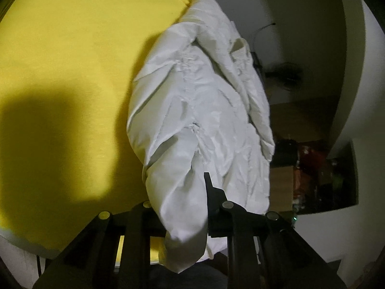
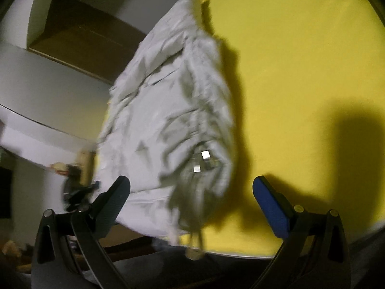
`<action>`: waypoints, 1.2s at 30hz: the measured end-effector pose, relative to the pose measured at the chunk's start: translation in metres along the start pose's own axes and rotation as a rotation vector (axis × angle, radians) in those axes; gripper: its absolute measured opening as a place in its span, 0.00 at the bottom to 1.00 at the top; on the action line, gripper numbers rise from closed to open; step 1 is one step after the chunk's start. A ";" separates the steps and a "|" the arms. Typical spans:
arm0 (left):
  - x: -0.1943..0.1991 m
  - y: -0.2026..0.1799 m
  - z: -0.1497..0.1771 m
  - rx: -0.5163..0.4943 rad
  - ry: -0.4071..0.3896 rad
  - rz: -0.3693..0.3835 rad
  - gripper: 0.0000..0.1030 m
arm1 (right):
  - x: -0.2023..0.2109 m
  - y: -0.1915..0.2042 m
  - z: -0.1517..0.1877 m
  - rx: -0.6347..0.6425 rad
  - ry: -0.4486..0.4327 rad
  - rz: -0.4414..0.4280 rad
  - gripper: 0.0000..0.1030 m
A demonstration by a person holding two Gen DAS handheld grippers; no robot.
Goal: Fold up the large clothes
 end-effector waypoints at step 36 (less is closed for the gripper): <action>0.018 -0.023 0.010 -0.079 0.030 0.033 0.07 | -0.003 0.054 -0.016 0.093 -0.020 -0.074 0.06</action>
Point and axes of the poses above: each gripper's, at about its wrist camera, not at the fingertips, and x roughly against the way its jaws point, y to its left, z to its underside, the point moved 4 cm from there along -x, roughly the way its jaws point, and after that the axes turned 7 degrees about -y, right-handed, at the moved point
